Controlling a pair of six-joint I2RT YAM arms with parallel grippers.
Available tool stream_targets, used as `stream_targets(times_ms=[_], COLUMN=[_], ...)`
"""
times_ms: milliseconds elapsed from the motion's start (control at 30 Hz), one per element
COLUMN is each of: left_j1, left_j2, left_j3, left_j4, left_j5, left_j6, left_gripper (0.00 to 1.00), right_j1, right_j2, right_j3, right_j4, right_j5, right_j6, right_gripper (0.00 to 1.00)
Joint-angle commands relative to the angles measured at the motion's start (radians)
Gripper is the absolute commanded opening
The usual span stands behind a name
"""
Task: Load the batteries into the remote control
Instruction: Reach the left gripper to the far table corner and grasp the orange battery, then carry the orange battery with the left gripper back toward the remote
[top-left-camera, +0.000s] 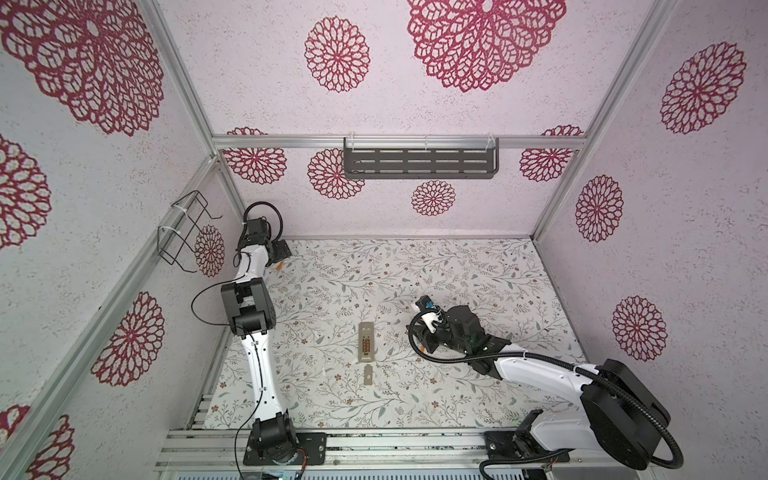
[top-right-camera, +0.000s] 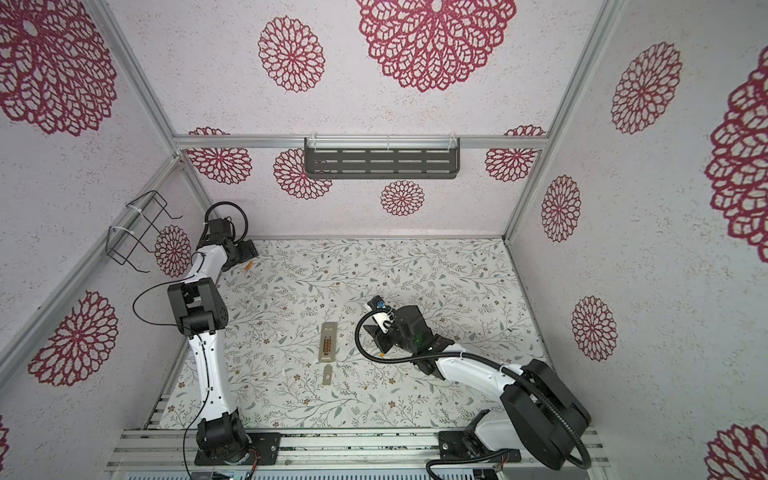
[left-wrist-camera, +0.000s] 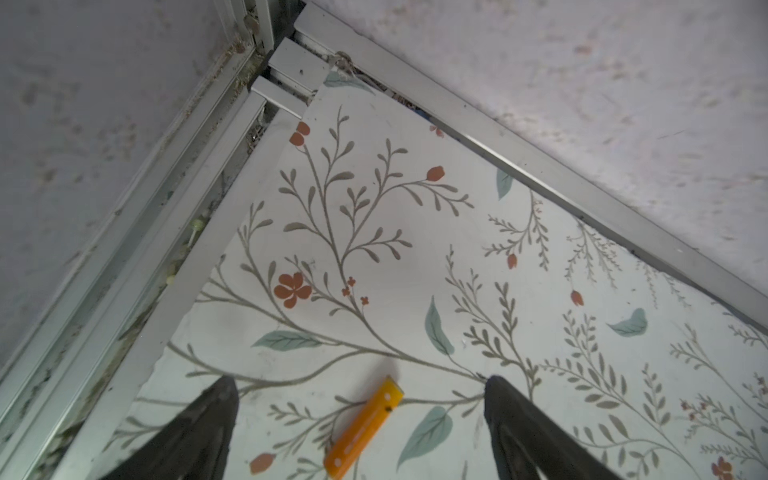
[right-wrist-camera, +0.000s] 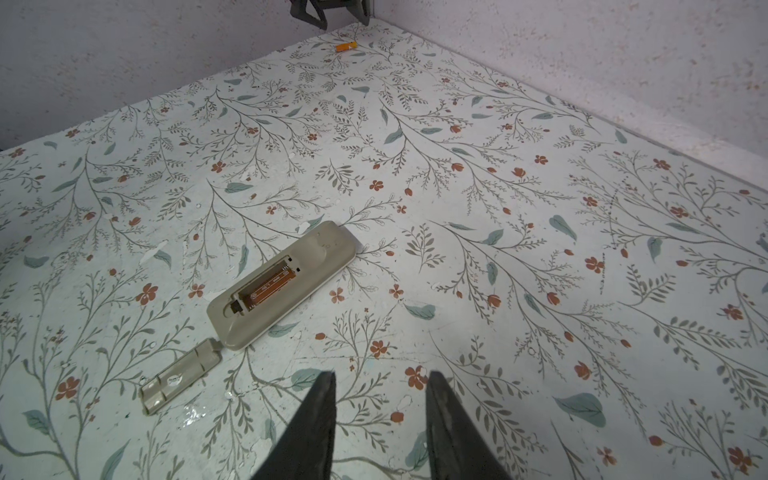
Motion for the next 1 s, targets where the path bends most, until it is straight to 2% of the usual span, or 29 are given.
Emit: stream_targets(times_ms=[0,167,333,400,700,967], left_j1=[0.023,0.027,0.024,0.021,0.009,-0.024], left_j2=[-0.021,-0.029,-0.005,-0.002,-0.014,0.002], left_j3=[-0.009,-0.062,-0.039,-0.035,-0.053,-0.029], left_j4=[0.002,0.000,-0.030,-0.033,-0.046,-0.077], left_j5=[0.070,0.141,0.170,0.172,0.174,0.132], left_j6=[0.077,0.117,0.124,0.127,0.153,0.183], left_gripper=[0.93,0.87,0.81,0.81,0.68,0.57], right_j1=[-0.015,-0.028,-0.033,-0.035,-0.038,-0.042], right_j2=[-0.003,-0.017,-0.029,-0.028,-0.032,-0.059], right_j3=[0.017,0.008,0.004,0.004,0.007,-0.001], right_j4=[0.050,0.060,0.057,0.057,0.049,0.040], right_j5=[-0.030,-0.032,-0.024,-0.025,-0.023,-0.005], right_j6=[0.013,0.016,0.015,0.018,0.020,0.015], right_gripper=[0.38,0.39,0.38,0.38,0.38,0.38])
